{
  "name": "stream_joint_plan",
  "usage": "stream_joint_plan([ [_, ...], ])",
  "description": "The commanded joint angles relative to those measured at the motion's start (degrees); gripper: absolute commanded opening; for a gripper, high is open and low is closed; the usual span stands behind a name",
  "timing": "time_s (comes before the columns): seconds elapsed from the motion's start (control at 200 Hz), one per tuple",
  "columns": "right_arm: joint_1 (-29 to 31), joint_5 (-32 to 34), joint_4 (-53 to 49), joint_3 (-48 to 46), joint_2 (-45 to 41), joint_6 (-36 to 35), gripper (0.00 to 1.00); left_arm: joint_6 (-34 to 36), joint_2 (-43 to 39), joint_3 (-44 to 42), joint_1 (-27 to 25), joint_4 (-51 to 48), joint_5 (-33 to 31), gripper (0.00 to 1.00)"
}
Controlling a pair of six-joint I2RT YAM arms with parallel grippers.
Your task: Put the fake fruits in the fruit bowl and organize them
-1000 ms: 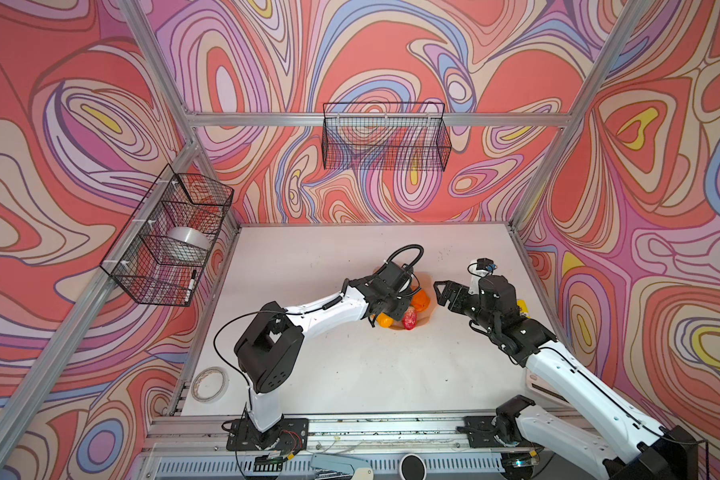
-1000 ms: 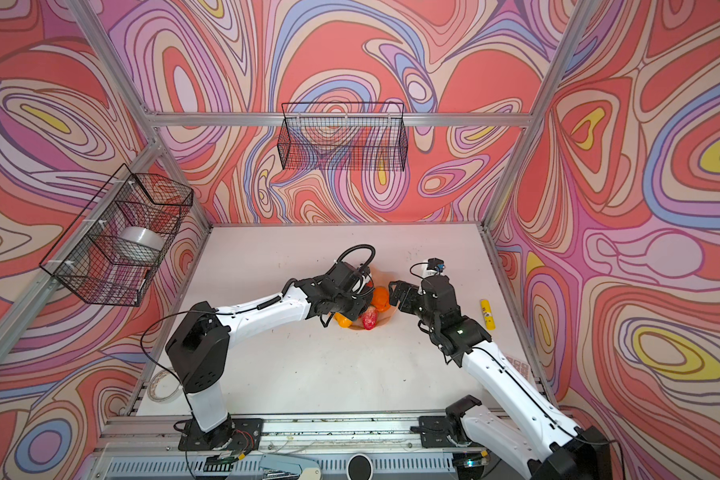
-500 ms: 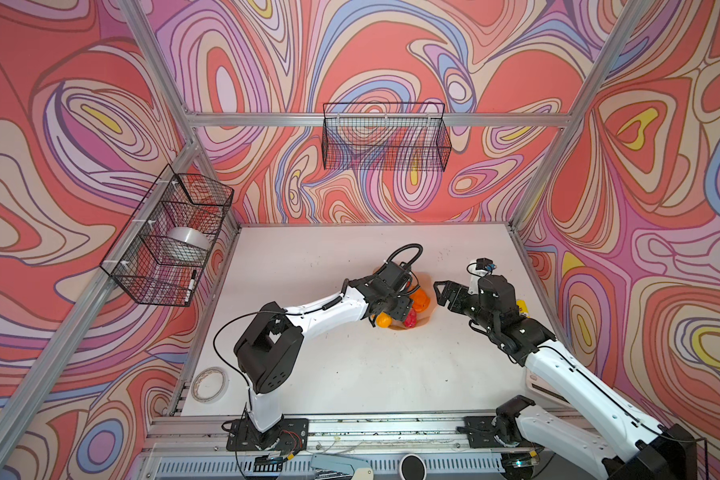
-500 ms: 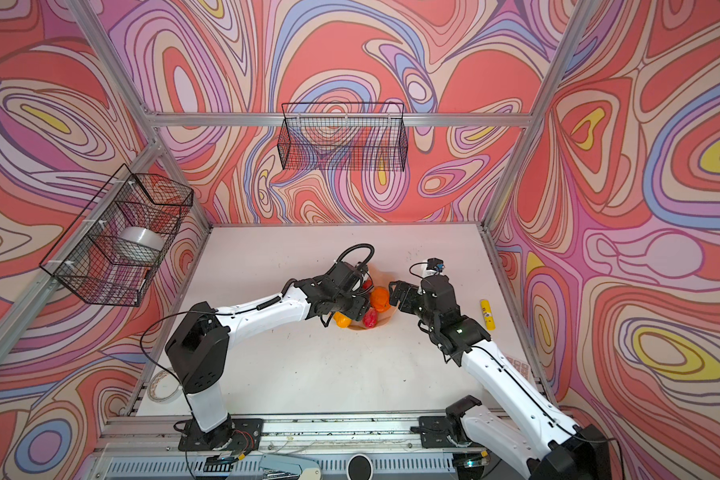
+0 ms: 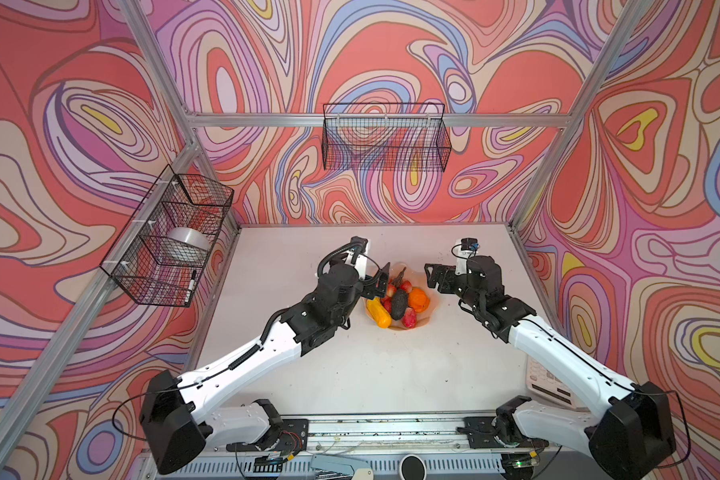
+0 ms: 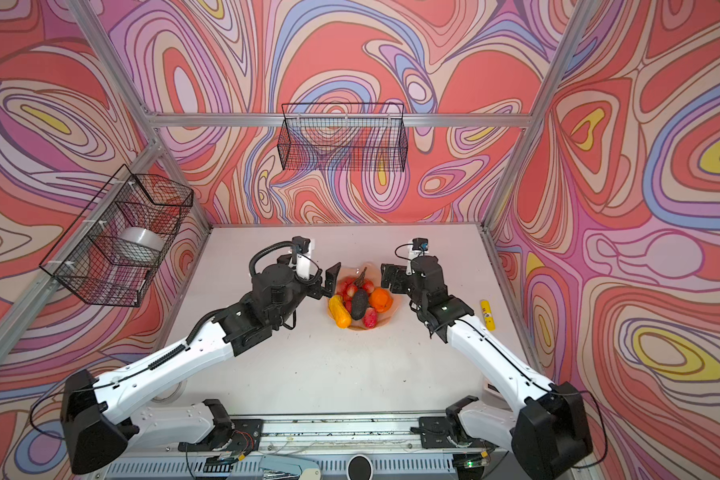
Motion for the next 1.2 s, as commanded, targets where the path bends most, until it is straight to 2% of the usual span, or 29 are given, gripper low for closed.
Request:
stream_joint_plan([
  [0.0,-2.05,5.22,6.44,-3.25,-0.64,-4.83,0.98,5.84,-5.71,-10.64,3.72,4.43,-12.80,1.00],
  [0.065,-4.28,8.15,7.00,-6.39,-1.86,-6.11,0.98,4.13,-9.86,-19.51,9.54,6.15,-13.27,1.00],
  [0.135,-6.02,14.63,10.19,-11.77,-4.19,-8.28,0.98,1.82,-14.57,-27.91,16.46,7.25,-12.80,1.00],
  [0.24,-9.43,20.25,21.36,-20.86,-5.70,-10.27,0.99,1.68,-19.66,-35.65,26.40,11.18,-6.66,1.00],
  [0.325,-11.62,21.45,28.61,-24.54,-2.18,-11.44,0.98,1.95,-17.58,-37.84,34.38,14.27,-1.20,1.00],
  [0.396,-13.15,20.08,33.14,-25.31,2.50,-12.36,0.98,0.99,-11.43,-38.86,38.59,19.83,3.42,1.00],
  [0.496,-14.13,19.00,44.36,-27.47,10.33,-14.27,0.98,2.95,0.35,-38.65,39.90,30.05,5.27,1.00],
  [0.561,-14.89,17.81,48.01,-27.29,13.52,-15.48,0.98,3.41,3.46,-35.70,40.45,28.37,7.95,1.00],
  [0.631,-16.25,15.66,54.05,-27.52,16.38,-16.05,0.98,5.31,9.03,-37.10,41.44,40.71,10.30,1.00],
  [0.711,-17.03,13.25,56.26,-25.83,19.89,-18.43,0.98,5.27,12.40,-34.76,43.08,39.59,11.62,1.00],
  [0.786,-17.80,11.91,61.88,-25.57,24.52,-19.79,0.98,3.14,20.02,-36.13,45.19,48.40,13.34,1.00],
  [0.811,-17.87,11.56,62.61,-25.40,26.34,-19.43,0.98,3.99,22.56,-36.64,45.80,54.82,13.93,1.00],
  [0.871,-18.04,11.61,69.04,-25.86,30.86,-20.23,0.98,2.83,18.23,-33.47,45.94,41.25,15.46,1.00],
  [0.916,-18.04,10.76,65.98,-25.28,29.82,-20.06,0.98,2.75,19.91,-33.53,46.02,44.34,14.06,1.00],
  [0.961,-18.05,10.89,65.13,-24.63,30.36,-19.93,0.98,3.90,21.05,-34.66,45.95,48.02,15.36,1.00],
  [1.197,-18.30,11.09,64.02,-24.01,30.19,-19.54,0.98,2.86,20.38,-34.48,45.97,46.62,14.21,1.00],
])
